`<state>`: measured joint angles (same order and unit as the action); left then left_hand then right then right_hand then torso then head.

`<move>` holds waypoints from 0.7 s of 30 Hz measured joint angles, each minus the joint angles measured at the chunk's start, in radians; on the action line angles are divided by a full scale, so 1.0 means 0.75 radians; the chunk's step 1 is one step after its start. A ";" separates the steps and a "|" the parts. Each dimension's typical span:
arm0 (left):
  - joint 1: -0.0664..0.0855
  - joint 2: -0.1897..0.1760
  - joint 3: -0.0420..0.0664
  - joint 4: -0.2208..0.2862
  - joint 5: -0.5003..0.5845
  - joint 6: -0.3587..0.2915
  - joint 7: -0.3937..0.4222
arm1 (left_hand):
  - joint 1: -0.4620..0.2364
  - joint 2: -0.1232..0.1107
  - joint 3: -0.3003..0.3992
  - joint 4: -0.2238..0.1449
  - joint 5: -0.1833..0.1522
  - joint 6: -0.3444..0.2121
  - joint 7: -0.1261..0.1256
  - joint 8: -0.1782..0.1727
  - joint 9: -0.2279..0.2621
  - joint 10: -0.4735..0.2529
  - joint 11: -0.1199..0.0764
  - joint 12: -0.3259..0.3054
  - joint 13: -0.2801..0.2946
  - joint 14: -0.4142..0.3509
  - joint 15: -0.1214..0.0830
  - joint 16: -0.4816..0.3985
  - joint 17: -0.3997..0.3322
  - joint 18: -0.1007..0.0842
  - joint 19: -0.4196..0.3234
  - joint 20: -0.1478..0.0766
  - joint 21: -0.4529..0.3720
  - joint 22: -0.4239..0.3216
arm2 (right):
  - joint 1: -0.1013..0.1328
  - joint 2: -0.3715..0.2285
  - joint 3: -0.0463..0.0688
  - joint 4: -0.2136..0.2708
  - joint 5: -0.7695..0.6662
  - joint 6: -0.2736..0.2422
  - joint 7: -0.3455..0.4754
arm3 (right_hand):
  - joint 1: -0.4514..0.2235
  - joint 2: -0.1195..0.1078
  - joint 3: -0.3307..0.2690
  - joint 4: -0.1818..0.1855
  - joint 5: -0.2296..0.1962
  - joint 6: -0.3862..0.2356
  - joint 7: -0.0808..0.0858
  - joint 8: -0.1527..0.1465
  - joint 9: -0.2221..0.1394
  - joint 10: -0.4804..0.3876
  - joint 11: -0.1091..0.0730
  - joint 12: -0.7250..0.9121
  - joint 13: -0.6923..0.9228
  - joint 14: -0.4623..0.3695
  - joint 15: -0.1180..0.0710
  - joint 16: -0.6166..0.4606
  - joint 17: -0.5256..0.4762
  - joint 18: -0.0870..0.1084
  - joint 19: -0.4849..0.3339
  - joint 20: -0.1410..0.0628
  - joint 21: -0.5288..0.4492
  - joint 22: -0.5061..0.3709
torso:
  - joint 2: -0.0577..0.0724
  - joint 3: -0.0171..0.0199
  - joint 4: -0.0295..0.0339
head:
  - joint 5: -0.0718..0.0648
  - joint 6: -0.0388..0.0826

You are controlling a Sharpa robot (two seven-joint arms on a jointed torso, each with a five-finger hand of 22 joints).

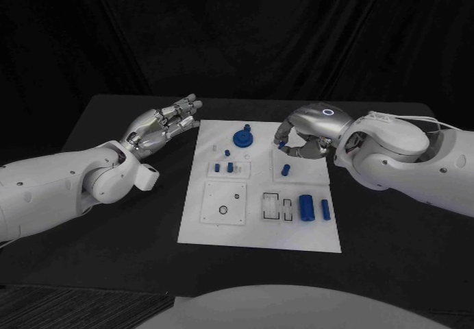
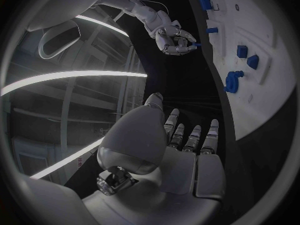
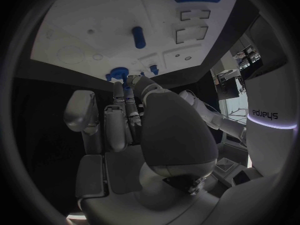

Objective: Assemble the parts on the task board

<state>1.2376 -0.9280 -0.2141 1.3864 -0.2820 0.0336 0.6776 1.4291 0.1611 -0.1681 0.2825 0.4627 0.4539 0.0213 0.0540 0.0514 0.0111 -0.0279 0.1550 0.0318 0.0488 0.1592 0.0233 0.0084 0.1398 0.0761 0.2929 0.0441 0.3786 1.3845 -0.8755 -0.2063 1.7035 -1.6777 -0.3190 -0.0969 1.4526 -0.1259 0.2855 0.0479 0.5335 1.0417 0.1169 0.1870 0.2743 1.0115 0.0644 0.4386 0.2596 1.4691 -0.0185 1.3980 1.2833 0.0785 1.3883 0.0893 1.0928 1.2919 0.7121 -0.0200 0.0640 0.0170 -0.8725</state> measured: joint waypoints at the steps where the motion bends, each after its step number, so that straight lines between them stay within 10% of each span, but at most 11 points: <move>1: -0.001 0.000 0.000 0.000 0.000 0.000 0.000 | 0.001 0.001 0.000 0.000 0.000 0.000 0.000 0.000 0.000 0.000 0.000 0.000 0.000 0.000 0.000 0.000 0.000 0.000 0.000 0.000 0.000 0.000 | -0.002 0.014 0.000 0.006 0.001 0.002 -0.001 | 0.000 0.000 0.000 0.000 0.000 0.000 0.000 0.000 0.000 0.001 0.000 0.000 0.000 0.000 0.000 0.000 0.000 0.000 0.000 0.000 0.000 0.000 | 0.000 -0.0004 0.0000 | 0.005 0.000; 21: -0.008 -0.004 0.000 0.000 0.000 -0.001 0.000 | 0.007 0.007 0.000 0.000 0.000 0.000 0.000 0.000 0.000 0.005 0.005 0.015 0.000 0.000 0.000 0.000 0.000 0.000 0.000 0.000 0.000 -0.006 | -0.121 0.212 0.000 -0.007 -0.060 0.074 -0.001 | 0.000 0.000 0.000 0.000 0.000 0.000 0.000 0.000 0.000 0.010 0.000 0.000 -0.006 0.000 0.000 0.000 0.000 0.000 0.000 0.000 0.000 0.000 | -0.003 0.0000 0.0017 | 0.042 0.000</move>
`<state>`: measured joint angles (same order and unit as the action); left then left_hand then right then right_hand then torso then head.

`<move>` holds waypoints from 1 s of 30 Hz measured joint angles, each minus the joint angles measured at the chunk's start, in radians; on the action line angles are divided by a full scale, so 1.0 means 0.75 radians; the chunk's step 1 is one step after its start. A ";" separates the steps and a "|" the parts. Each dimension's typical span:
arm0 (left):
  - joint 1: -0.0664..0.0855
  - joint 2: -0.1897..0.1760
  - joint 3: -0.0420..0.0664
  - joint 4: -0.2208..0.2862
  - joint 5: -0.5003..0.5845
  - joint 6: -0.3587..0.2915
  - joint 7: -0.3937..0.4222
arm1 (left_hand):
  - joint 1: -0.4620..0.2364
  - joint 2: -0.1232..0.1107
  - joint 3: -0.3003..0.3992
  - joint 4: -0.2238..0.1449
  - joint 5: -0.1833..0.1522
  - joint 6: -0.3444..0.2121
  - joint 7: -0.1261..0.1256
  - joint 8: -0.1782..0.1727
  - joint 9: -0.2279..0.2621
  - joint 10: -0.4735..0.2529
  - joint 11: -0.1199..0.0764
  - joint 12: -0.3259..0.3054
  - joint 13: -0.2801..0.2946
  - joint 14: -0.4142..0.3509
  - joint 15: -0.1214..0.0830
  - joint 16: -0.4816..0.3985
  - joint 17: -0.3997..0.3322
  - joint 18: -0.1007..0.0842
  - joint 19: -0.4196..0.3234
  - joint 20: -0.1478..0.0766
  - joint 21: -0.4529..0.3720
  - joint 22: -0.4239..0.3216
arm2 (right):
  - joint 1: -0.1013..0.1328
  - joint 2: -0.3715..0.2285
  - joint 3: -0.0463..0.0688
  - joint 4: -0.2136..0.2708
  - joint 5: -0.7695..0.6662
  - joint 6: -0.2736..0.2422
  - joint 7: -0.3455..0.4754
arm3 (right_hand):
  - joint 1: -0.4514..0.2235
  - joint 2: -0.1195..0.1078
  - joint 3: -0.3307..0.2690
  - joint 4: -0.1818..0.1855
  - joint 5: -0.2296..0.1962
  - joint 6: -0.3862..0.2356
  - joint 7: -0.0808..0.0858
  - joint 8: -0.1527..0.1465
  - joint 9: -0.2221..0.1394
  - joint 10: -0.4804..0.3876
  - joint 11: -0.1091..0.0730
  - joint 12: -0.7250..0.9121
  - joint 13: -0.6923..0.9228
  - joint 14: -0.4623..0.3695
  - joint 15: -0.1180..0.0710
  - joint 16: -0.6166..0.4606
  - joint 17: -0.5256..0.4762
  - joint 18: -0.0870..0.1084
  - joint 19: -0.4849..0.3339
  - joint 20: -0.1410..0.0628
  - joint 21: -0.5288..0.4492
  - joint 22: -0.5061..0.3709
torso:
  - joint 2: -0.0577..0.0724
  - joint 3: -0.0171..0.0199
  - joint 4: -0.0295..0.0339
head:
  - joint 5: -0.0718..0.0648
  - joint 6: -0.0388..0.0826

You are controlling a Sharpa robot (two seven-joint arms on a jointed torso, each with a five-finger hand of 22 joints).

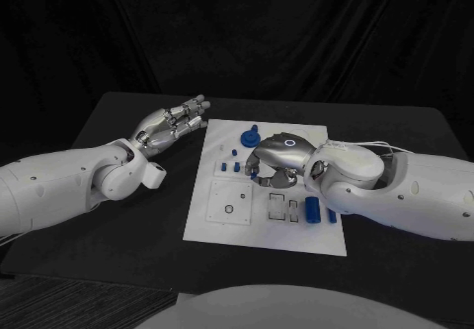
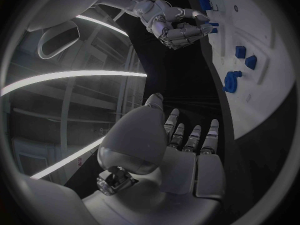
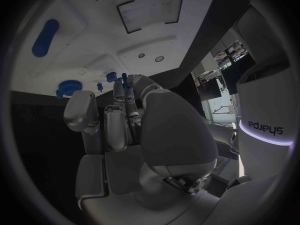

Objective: Assemble the parts on the task board

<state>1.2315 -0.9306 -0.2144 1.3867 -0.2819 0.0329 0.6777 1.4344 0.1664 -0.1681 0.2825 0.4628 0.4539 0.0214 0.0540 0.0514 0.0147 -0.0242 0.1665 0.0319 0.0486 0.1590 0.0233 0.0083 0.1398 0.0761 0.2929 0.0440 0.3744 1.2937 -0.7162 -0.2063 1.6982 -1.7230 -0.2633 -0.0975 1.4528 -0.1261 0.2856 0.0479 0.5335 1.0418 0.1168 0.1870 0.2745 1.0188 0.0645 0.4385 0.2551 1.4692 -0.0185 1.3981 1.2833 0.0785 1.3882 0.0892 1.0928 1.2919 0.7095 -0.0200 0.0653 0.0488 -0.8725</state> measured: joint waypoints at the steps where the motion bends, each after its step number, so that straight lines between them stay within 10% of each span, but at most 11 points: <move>1: 0.000 0.000 0.000 0.000 0.000 0.000 0.000 | 0.000 0.000 0.000 0.000 0.000 0.000 0.000 0.000 0.000 0.000 0.000 0.000 0.000 0.000 0.000 0.000 0.000 0.000 0.000 0.000 0.000 0.000 | -0.006 0.006 0.000 -0.003 -0.004 0.003 0.000 | 0.000 0.000 0.000 0.000 0.000 0.000 0.000 0.000 0.000 0.000 0.000 0.000 0.000 0.000 0.000 0.000 0.000 0.000 0.000 0.000 0.000 0.000 | 0.000 0.0001 -0.0001 | 0.001 0.000; 30: -0.003 0.000 0.000 -0.003 0.000 0.001 0.000 | 0.010 0.010 0.000 0.000 0.015 0.000 0.000 0.000 0.000 0.006 0.007 0.000 0.000 0.000 0.000 0.000 0.000 0.000 0.000 0.000 0.000 -0.002 | -0.064 0.078 0.000 -0.037 -0.028 0.016 0.014 | 0.000 0.000 0.000 0.000 0.000 0.000 0.000 0.000 0.000 0.003 0.002 0.000 -0.001 0.000 0.000 0.000 0.000 0.000 0.000 0.000 0.000 0.000 | 0.003 -0.0017 0.0012 | 0.011 0.000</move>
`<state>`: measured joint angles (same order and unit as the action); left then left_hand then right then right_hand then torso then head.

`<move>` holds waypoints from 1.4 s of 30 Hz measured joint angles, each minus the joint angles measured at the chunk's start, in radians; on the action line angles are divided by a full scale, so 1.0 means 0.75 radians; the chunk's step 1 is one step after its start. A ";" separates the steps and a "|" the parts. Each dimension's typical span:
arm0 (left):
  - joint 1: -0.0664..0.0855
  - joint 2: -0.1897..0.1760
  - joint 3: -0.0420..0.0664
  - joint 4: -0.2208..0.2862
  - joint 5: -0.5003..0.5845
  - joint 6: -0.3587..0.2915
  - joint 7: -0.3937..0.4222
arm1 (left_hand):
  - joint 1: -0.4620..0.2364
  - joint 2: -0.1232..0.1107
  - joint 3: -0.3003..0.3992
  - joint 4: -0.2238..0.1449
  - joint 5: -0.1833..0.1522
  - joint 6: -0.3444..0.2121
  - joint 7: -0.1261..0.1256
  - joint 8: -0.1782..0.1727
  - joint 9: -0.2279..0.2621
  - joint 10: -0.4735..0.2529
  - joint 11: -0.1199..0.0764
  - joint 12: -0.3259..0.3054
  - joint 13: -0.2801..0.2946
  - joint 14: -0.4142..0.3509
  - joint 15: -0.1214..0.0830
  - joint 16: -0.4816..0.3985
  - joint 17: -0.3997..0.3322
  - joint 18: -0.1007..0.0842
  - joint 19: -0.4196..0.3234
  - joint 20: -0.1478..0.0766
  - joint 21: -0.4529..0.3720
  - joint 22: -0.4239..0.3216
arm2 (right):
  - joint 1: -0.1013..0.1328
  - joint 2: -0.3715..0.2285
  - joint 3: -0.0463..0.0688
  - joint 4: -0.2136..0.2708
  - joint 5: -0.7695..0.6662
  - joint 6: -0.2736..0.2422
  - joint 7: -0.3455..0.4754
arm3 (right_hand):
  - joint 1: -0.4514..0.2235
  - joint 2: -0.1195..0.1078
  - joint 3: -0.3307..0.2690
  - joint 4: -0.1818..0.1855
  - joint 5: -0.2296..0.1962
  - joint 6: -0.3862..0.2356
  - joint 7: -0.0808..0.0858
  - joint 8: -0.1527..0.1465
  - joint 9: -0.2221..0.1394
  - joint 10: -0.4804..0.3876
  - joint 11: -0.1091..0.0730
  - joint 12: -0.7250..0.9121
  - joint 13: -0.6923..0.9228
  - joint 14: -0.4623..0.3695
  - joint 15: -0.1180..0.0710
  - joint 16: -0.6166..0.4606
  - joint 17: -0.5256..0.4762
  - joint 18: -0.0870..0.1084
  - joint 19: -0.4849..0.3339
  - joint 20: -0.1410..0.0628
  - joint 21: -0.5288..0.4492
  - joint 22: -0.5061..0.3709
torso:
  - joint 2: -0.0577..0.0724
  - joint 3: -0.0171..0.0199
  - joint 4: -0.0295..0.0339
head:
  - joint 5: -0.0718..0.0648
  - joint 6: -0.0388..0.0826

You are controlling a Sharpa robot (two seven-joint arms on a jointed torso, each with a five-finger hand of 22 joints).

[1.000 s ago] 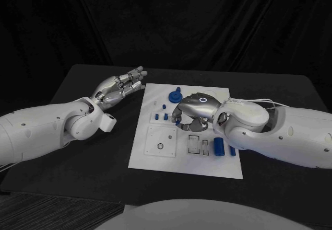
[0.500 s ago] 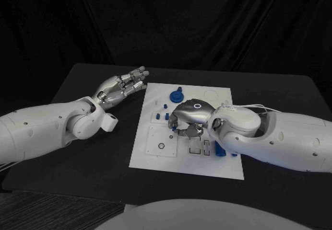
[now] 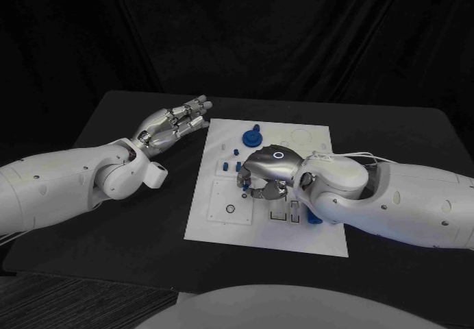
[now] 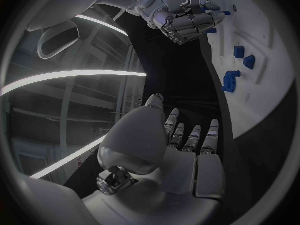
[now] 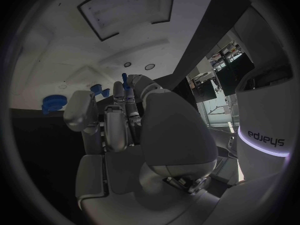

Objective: Assemble the parts on the task board

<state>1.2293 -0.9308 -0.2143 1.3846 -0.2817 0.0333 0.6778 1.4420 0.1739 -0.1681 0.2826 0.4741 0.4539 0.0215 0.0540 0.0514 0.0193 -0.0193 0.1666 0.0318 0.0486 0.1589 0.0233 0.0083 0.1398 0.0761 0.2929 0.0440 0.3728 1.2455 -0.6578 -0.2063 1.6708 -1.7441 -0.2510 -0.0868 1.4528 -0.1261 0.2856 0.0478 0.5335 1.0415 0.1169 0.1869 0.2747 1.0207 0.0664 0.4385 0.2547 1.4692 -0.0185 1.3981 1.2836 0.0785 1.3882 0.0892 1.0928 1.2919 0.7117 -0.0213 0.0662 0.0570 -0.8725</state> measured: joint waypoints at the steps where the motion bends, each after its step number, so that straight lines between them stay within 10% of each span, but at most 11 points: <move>1: 0.000 0.000 0.000 0.000 0.000 0.000 0.000 | 0.000 0.000 0.000 0.000 0.000 0.000 0.000 0.000 0.000 0.000 0.000 0.000 0.000 0.000 0.000 0.000 0.000 0.000 0.000 0.000 0.000 0.000 | -0.002 0.001 0.000 0.000 0.000 0.000 0.000 | 0.000 0.000 0.000 0.000 0.000 0.000 0.000 0.000 0.000 0.000 0.000 0.000 0.000 0.000 0.000 0.000 0.000 0.000 0.000 0.000 0.000 0.000 | 0.000 0.0000 0.0000 | 0.000 0.000; 42: -0.006 0.003 0.000 -0.007 0.000 0.012 0.000 | 0.002 0.002 0.000 0.000 0.000 0.000 0.000 0.000 0.000 0.000 0.000 0.000 0.000 0.000 0.000 0.000 0.000 0.000 0.000 0.000 0.000 -0.001 | -0.027 0.014 0.000 -0.015 -0.002 0.044 0.001 | 0.000 0.000 0.014 -0.014 0.000 0.000 0.000 0.000 0.003 0.000 0.000 -0.002 -0.008 0.000 0.000 0.000 0.000 0.000 0.000 0.000 0.000 0.000 | 0.000 0.0008 -0.0018 | -0.003 0.000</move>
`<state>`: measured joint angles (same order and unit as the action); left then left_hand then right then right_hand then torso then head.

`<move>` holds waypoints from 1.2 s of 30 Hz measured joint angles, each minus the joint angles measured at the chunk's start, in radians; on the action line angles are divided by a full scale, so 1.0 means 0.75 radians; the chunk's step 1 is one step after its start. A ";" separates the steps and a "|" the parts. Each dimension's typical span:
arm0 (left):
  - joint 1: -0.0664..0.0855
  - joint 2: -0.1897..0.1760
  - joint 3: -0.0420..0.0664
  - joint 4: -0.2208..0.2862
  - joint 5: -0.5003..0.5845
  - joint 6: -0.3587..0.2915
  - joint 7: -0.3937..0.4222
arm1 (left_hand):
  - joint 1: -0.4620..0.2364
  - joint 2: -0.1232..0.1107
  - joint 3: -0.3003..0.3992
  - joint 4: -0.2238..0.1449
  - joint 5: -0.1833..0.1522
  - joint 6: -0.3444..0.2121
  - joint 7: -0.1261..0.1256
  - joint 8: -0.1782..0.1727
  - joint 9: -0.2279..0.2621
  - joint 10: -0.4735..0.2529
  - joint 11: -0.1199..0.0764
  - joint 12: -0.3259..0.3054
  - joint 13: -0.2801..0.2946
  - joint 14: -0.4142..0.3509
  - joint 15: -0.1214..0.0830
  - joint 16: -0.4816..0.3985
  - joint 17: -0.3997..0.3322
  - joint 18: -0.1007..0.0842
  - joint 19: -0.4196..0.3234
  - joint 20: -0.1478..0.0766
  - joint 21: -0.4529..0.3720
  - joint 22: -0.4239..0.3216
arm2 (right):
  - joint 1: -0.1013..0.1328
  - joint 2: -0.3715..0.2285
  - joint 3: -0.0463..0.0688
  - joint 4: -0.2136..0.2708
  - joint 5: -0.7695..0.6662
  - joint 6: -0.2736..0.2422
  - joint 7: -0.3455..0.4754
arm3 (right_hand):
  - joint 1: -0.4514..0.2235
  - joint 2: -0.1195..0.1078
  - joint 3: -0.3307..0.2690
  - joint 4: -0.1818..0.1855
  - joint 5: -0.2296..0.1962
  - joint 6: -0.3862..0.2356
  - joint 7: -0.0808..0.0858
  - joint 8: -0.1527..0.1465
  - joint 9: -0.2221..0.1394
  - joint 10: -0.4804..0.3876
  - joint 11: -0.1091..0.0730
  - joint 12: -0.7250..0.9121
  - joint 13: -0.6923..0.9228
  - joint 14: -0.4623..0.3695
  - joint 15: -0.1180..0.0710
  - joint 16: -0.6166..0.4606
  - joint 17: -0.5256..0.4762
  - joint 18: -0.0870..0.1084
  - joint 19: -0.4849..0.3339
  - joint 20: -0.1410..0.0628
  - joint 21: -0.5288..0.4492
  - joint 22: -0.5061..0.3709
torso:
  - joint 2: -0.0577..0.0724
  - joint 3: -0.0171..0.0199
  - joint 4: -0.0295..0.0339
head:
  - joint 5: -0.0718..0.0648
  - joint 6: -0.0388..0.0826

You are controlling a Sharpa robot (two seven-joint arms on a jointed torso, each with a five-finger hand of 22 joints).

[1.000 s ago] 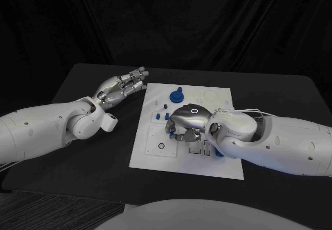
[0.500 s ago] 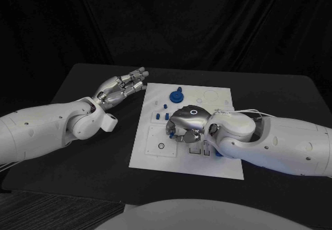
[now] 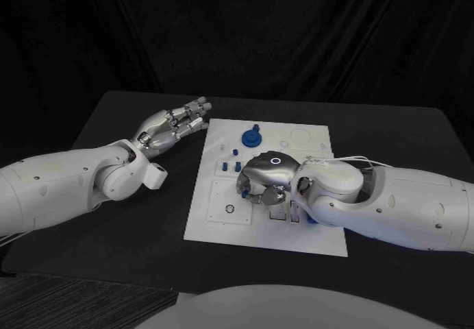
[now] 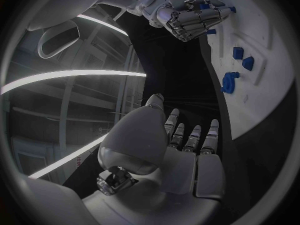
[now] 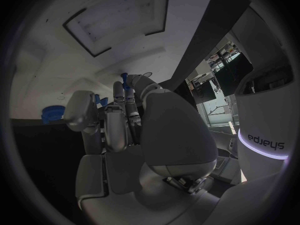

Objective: Assemble the parts on the task board

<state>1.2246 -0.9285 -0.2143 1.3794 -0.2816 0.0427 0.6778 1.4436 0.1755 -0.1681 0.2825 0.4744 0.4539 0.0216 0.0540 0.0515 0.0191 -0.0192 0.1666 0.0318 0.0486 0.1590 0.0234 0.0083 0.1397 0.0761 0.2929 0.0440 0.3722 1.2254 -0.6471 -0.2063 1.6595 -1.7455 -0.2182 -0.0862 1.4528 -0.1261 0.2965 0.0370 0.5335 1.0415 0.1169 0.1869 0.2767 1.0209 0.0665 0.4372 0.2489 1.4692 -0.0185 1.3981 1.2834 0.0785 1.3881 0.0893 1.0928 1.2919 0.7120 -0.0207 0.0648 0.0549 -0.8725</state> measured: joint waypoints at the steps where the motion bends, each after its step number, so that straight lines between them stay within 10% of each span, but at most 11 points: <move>1: 0.000 0.000 0.000 0.000 0.000 0.000 0.000 | 0.000 0.000 0.000 0.000 0.000 0.000 0.000 0.000 0.000 0.000 0.000 0.000 0.000 0.000 0.000 0.000 0.000 0.000 0.000 0.000 0.000 0.000 | 0.000 0.000 0.000 0.000 0.000 0.001 0.000 | 0.000 0.000 0.000 0.000 0.000 0.000 0.000 0.000 0.000 0.000 0.000 0.000 0.000 0.000 0.000 0.000 0.000 0.000 0.000 0.000 0.000 0.000 | 0.000 0.0000 0.0000 | 0.000 0.000; 18: -0.002 0.001 0.000 -0.001 0.000 0.006 0.000 | 0.007 0.007 0.000 0.000 0.001 0.012 0.012 0.000 0.000 -0.007 0.007 0.000 0.000 0.000 0.000 0.000 0.000 0.000 0.000 0.000 0.000 -0.001 | -0.005 0.008 0.000 -0.010 -0.001 0.006 0.001 | -0.002 0.002 0.017 -0.016 -0.059 -0.063 0.028 -0.037 0.009 0.002 0.002 -0.011 -0.004 -0.013 0.014 0.000 -0.001 0.000 -0.010 0.010 0.000 0.000 | -0.001 0.0001 0.0004 | 0.000 0.000; 22: -0.002 0.001 0.000 -0.001 0.000 0.007 0.000 | 0.023 -0.009 -0.012 -0.012 0.016 0.012 0.012 0.000 0.000 -0.007 0.007 0.000 0.000 0.000 0.000 0.000 0.000 0.000 0.000 0.000 0.000 -0.004 | -0.006 0.009 0.000 -0.011 -0.001 0.011 0.000 | -0.010 0.009 0.017 -0.016 -0.120 -0.178 -0.016 -0.098 0.003 0.001 0.002 -0.026 -0.004 -0.013 0.014 0.000 -0.002 0.000 -0.011 0.008 -0.001 0.000 | -0.001 0.0001 0.0005 | 0.002 0.000; 32: -0.004 0.001 0.000 -0.003 0.000 0.010 0.000 | 0.032 0.000 -0.013 -0.013 0.031 0.013 0.012 0.000 0.000 -0.007 0.007 0.000 0.000 0.000 0.000 0.000 0.000 0.000 0.000 0.000 0.000 -0.006 | -0.006 0.008 0.000 -0.011 -0.001 0.024 -0.009 | -0.038 -0.020 -0.007 0.008 -0.243 -0.193 -0.032 -0.108 -0.010 -0.054 0.014 -0.047 -0.004 -0.013 0.014 -0.001 -0.024 0.000 -0.032 0.007 -0.015 0.000 | -0.001 -0.0001 0.0009 | 0.004 0.000; 36: -0.005 0.001 0.000 -0.004 0.000 0.011 0.000 | 0.039 0.007 -0.013 -0.013 0.031 0.018 0.017 0.000 0.000 -0.007 0.007 0.000 0.000 0.000 0.000 0.000 0.000 0.000 0.000 0.000 0.000 -0.007 | -0.006 0.002 0.000 -0.006 -0.001 0.028 -0.023 | -0.120 -0.042 -0.053 0.053 -0.350 -0.260 -0.095 -0.141 -0.039 -0.184 0.034 -0.057 -0.003 -0.021 0.020 -0.036 -0.077 0.001 -0.079 0.007 -0.132 0.000 | -0.001 -0.0004 0.0008 | 0.004 0.000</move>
<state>1.2209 -0.9276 -0.2143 1.3763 -0.2816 0.0509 0.6779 1.4726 0.1808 -0.1776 0.2728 0.4976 0.4675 0.0346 0.0541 0.0515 0.0142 -0.0137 0.1666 0.0318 0.0486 0.1591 0.0235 0.0083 0.1398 0.0761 0.2929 0.0440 0.3668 1.2208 -0.6459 -0.2063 1.6548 -1.7461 -0.1971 -0.1031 1.3627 -0.1575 0.2571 0.0764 0.2708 0.8464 0.0456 0.0811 0.2476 0.8831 0.0922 0.3942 0.2463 1.4537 -0.0036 1.3708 1.2253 0.0792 1.3286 0.0948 0.9938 1.2919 0.7113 -0.0210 0.0654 0.0582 -0.8725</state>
